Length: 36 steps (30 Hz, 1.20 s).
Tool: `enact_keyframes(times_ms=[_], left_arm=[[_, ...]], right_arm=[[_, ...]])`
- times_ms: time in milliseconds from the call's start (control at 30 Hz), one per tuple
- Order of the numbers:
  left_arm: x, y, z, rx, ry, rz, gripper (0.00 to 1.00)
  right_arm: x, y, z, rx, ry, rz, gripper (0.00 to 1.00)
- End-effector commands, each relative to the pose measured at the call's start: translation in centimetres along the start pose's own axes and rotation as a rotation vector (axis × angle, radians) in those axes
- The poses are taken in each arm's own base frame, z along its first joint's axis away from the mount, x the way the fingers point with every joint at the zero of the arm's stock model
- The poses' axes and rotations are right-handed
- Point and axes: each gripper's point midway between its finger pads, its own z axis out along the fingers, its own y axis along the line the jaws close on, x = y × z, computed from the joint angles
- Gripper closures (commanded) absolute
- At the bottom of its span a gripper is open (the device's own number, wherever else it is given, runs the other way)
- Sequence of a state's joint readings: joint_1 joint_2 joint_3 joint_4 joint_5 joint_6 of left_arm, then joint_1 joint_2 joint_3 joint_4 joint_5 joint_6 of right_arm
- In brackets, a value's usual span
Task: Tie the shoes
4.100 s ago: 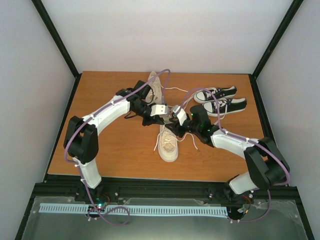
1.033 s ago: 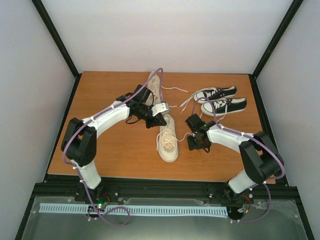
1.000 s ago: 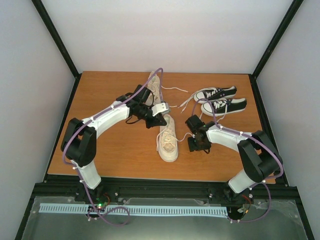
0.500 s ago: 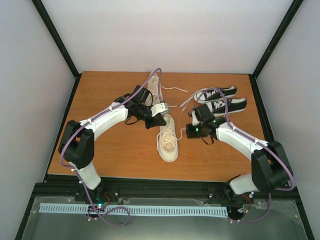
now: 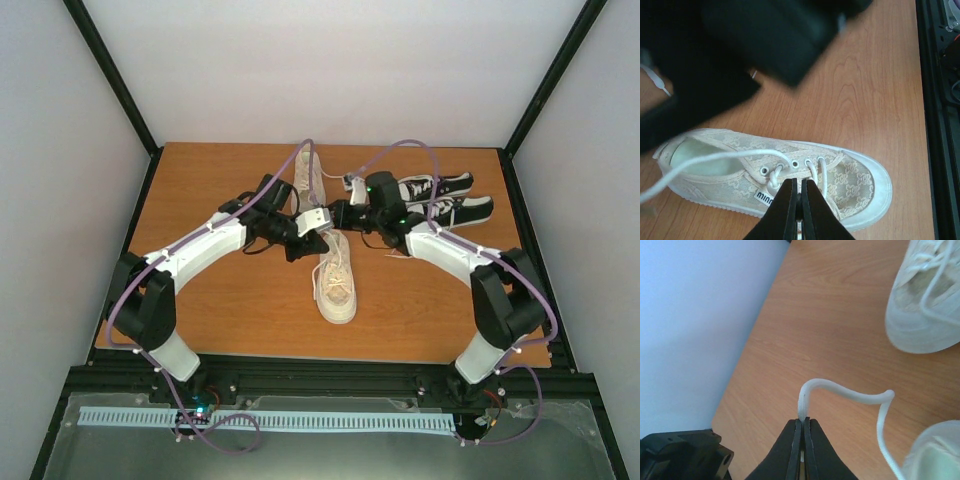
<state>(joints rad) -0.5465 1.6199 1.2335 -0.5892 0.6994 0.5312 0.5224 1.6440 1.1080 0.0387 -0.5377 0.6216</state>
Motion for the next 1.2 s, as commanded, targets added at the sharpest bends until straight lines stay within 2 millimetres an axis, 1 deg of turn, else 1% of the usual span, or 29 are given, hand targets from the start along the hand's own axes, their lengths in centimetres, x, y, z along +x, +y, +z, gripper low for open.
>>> enact_keyframes(times_ms=[0,67,100,133,167,200,300,333,400,467,533,600,667,733,800,867,967,1067,1167], left_arm=[[-1.5,-0.5,-0.5,0.002,-0.048,0.032,0.99],[-1.5,-0.7,-0.6,0.005,-0.050,0.036,0.99],[-1.4,-0.8,-0.6,0.008,-0.049,0.037,0.99],[-1.4,-0.9,-0.7,0.008,-0.050,0.038,0.99],[-1.3,-0.9,-0.7,0.009,-0.048,0.038,0.99],[-1.3,-1.0,-0.7,0.011,-0.048,0.039,0.99],[-1.2,-1.1,-0.7,0.017,-0.047,0.039,0.99],[-1.1,-1.1,-0.7,0.020,-0.045,0.037,0.99],[-1.2,-1.1,-0.7,0.021,-0.044,0.038,0.99],[-1.2,-1.0,-0.7,0.020,-0.043,0.036,0.99],[-1.3,-0.9,-0.7,0.014,-0.043,0.035,0.99],[-1.3,-0.7,-0.7,0.007,-0.042,0.035,0.99],[-1.4,-0.4,-0.8,0.000,-0.040,0.036,0.99],[-1.4,-0.1,-0.8,-0.007,-0.039,0.034,0.99],[-1.5,0.1,-0.7,-0.008,-0.040,0.028,0.99],[-1.6,0.3,-0.7,-0.008,-0.042,0.023,0.99],[-1.7,0.4,-0.6,-0.011,-0.045,0.015,0.99],[-1.8,0.5,-0.6,-0.013,-0.046,0.010,0.99],[-1.7,0.6,-0.5,-0.011,-0.041,0.003,0.99]], right_arm=[[0.7,1.6,2.1,-0.062,0.020,0.043,0.97],[1.3,1.1,2.6,-0.047,0.041,0.059,0.97],[1.6,0.7,2.9,-0.037,0.054,0.067,0.95],[1.8,0.4,2.9,-0.019,0.064,0.068,0.89],[1.8,0.2,2.9,0.000,0.070,0.064,0.77],[1.8,-0.1,2.8,0.024,0.073,0.055,0.67],[1.7,-0.2,2.3,0.059,0.076,0.022,0.45],[1.8,-0.2,2.1,0.064,0.078,0.014,0.41],[1.8,-0.1,1.7,0.073,0.084,-0.007,0.37],[1.6,0.0,1.1,0.087,0.084,-0.037,0.36],[1.3,0.2,0.0,0.097,0.073,-0.084,0.36],[0.9,0.4,-1.8,0.096,0.038,-0.155,0.37],[1.0,0.6,-3.8,0.082,0.004,-0.251,0.39],[2.3,0.4,-5.0,0.063,0.010,-0.351,0.41],[4.4,0.3,-5.6,0.019,0.040,-0.428,0.47],[6.0,0.7,-5.6,-0.058,0.056,-0.480,0.48],[7.9,0.9,-4.9,-0.141,0.068,-0.531,0.48],[8.5,0.9,-3.7,-0.132,0.040,-0.601,0.46],[8.4,1.1,-2.7,-0.107,0.009,-0.643,0.46]])
